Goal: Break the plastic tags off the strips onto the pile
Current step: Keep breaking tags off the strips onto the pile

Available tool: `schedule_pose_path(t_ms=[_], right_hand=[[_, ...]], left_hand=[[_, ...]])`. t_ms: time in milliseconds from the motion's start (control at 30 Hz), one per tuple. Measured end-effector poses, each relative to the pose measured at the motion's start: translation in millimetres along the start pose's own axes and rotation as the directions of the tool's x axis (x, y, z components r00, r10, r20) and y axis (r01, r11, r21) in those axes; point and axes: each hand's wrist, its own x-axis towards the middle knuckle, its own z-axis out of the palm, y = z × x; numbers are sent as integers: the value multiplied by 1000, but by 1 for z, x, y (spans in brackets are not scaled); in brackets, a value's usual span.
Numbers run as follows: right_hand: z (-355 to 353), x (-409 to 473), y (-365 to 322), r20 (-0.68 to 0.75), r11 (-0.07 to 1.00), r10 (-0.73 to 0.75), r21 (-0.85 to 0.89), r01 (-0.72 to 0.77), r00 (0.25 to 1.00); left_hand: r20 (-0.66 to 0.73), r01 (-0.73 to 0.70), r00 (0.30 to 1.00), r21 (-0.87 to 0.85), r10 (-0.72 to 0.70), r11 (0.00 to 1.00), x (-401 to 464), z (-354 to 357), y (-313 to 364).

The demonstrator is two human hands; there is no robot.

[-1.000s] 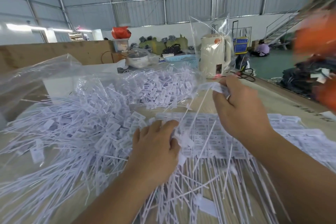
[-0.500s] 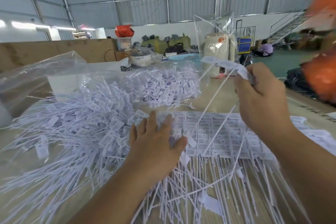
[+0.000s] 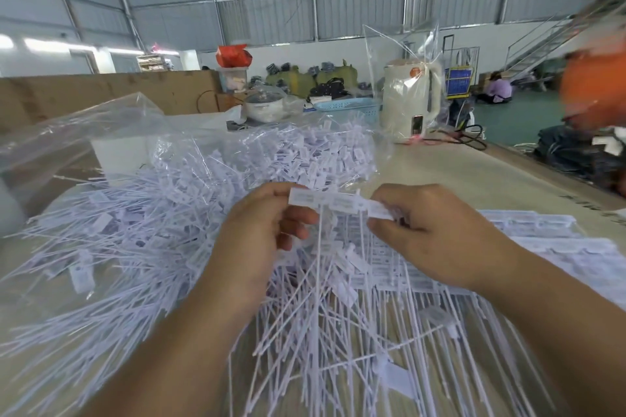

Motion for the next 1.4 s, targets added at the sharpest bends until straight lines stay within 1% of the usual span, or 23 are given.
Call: schedule_pose_path(t_ms=[33, 67, 100, 133, 200, 233, 267, 333, 367, 400, 467, 500, 533, 633, 700, 800, 900, 967, 1033, 1100, 1200, 1300, 1400], right_hand=[[1, -1, -1, 9, 1000, -3, -4, 3, 1000], [1, -1, -3, 19, 1000, -6, -19, 6, 1000], [2, -2, -5, 25, 999, -9, -40, 10, 1000], [2, -2, -7, 22, 998, -16, -61, 17, 1000], [1, -2, -11, -19, 996, -37, -85, 35, 999], [0, -2, -12, -35, 995, -55, -82, 52, 998], [-2, -2, -13, -32, 994, -84, -75, 82, 996], [-5, -2, -14, 25, 986, -154, -64, 156, 988], [-6, -2, -14, 66, 986, -161, -32, 163, 985], [-7, -2, -12, 118, 990, -140, 40, 137, 983], [-6, -3, -9, 248, 972, -106, 229, 48, 963], [-6, -4, -8, 294, 955, -112, 297, 20, 949], [-6, -4, -7, 320, 938, -121, 348, 2, 940], [-6, -4, -11, 333, 865, -127, 498, -60, 934], [-4, -3, -12, 367, 844, -137, 530, -86, 920], [3, -3, -14, 407, 841, -163, 534, -90, 899], [6, -3, -15, 407, 815, -189, 572, -89, 894], [7, -3, -14, 400, 785, -197, 612, -101, 895], [7, -3, -13, 383, 761, -190, 640, -111, 904], [9, -2, -11, 349, 763, -152, 636, -115, 925], [15, -2, -10, 275, 780, -93, 618, -101, 957], [23, -1, -19, 159, 776, -73, 630, -44, 985], [29, -2, -27, 107, 777, -69, 630, -14, 992]], left_hand=[[32, 38, 999, -136, -34, 990, 0, 0, 3], [61, 61, 997, -191, -50, 980, -1, -1, 4], [86, 60, 995, -152, -47, 986, -2, -1, 4], [104, 29, 994, -37, -25, 999, -3, -2, 2], [144, -53, 989, 183, 27, 982, -4, -2, 0], [158, -72, 987, 226, 36, 971, -5, -1, -1], [169, -80, 985, 230, 41, 970, -5, -2, -2], [176, -91, 983, 211, 54, 973, -5, -3, -2], [177, -95, 982, 201, 59, 975, -5, -5, -1], [181, -97, 982, 191, 62, 977, -5, -6, -1], [196, -105, 978, 187, 68, 977, -4, -7, -1], [207, -107, 976, 191, 67, 976, -4, -7, -2], [222, -107, 973, 195, 63, 975, -4, -8, -2], [307, -98, 951, 180, 39, 979, -4, -9, 0], [352, -66, 936, 172, 1, 983, -5, -8, 0], [379, 20, 922, 163, -81, 986, -5, -5, -3], [423, 58, 893, 229, -153, 972, -6, -7, -4], [456, 63, 874, 233, -167, 970, -6, -8, -3], [472, 57, 870, 194, -144, 979, -6, -9, -1], [451, 38, 886, 167, -110, 985, -6, -7, 1], [367, 41, 927, 91, -72, 995, -9, 0, -2], [252, 19, 967, 19, -23, 1000, -10, 7, -6], [170, -28, 985, -4, 29, 1000, -11, 11, -9]])
